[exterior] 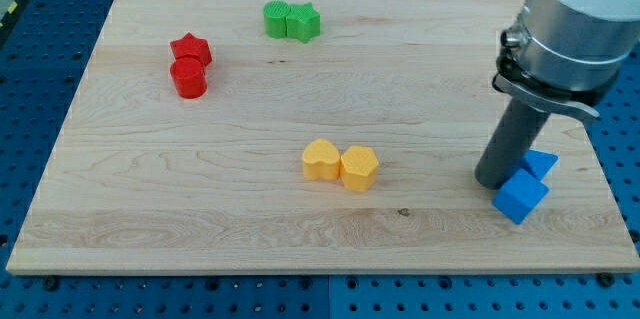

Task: Push the blue triangle into the blue cube

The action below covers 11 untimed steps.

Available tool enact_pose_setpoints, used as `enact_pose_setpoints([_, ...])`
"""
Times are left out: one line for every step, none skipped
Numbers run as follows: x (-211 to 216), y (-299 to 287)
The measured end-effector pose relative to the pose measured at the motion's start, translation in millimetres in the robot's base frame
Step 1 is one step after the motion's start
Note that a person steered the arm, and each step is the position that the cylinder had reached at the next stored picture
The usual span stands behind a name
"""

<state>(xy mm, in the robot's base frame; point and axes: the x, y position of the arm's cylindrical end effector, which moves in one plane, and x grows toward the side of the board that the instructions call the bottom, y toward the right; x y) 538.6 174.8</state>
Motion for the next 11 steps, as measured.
enact_pose_setpoints([11, 5])
enact_pose_setpoints([23, 11])
enact_pose_setpoints([23, 11])
enact_pose_setpoints([3, -4])
enact_pose_setpoints([-27, -4])
enact_pose_setpoints([-55, -1])
enact_pose_setpoints([-63, 23])
enact_pose_setpoints([-59, 39])
enact_pose_setpoints([-45, 39])
enact_pose_setpoints([-33, 43])
enact_pose_setpoints([-16, 51])
